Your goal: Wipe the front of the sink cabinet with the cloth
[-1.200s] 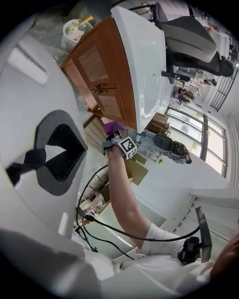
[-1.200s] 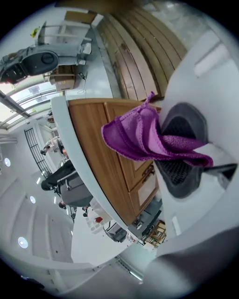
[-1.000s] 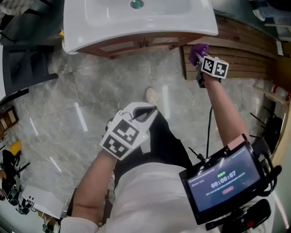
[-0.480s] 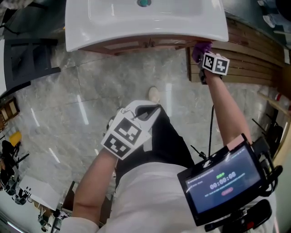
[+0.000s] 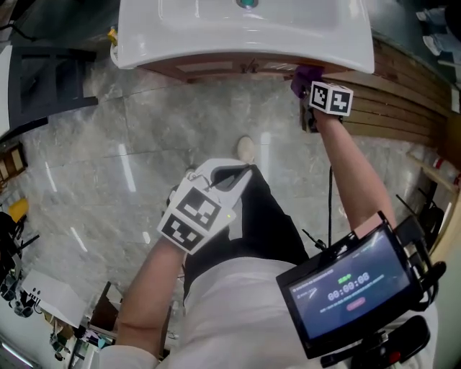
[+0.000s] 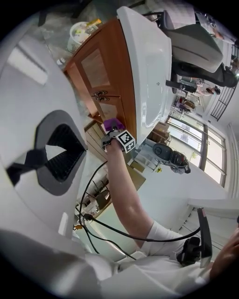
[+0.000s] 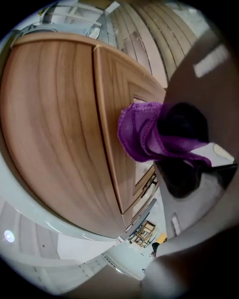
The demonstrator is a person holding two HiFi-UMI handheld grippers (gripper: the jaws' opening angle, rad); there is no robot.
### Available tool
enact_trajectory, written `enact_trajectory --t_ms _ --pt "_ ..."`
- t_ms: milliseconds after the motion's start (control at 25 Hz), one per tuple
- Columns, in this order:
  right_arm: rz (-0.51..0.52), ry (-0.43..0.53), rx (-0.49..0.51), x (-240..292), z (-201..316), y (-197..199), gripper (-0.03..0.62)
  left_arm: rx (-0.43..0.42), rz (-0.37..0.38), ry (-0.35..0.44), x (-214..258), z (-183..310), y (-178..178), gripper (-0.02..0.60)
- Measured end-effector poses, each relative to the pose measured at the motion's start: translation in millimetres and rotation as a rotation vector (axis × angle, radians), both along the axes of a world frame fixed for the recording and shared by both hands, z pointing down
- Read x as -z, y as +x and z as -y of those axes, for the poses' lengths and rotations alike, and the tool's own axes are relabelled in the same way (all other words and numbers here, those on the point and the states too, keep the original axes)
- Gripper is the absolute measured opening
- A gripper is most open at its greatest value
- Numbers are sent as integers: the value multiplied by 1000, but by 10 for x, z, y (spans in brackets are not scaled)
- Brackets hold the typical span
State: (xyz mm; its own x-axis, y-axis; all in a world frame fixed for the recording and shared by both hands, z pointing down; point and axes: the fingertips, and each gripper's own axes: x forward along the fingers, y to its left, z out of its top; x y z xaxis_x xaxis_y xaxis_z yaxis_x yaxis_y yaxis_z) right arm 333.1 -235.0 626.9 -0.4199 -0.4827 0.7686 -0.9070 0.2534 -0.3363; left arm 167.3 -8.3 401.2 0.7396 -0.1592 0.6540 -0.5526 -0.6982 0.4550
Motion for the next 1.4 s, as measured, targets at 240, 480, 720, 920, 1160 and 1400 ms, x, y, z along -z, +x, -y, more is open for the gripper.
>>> enact_trajectory --t_ms 240,480,720,920,1160,1400 --pt "-1 -8 35 -4 -42 -366 81 37 -5 -3 24 -96 -220 6" --pt "0 -12 82 -43 -75 -985 81 81 -13 -6 -14 -177 -699 6" --pt "16 -18 90 -20 -153 -1565 81 115 -15 -5 1 -308 -1148 6" --pt "13 -24 93 0 -218 -1888 81 145 -18 -4 30 -426 -1435 6" --pt "6 -20 134 30 -310 -2314 81 183 -19 -5 51 -629 -1762 6" --pt "9 -13 184 9 -378 -2795 81 225 -16 -8 44 -801 -2064 6"
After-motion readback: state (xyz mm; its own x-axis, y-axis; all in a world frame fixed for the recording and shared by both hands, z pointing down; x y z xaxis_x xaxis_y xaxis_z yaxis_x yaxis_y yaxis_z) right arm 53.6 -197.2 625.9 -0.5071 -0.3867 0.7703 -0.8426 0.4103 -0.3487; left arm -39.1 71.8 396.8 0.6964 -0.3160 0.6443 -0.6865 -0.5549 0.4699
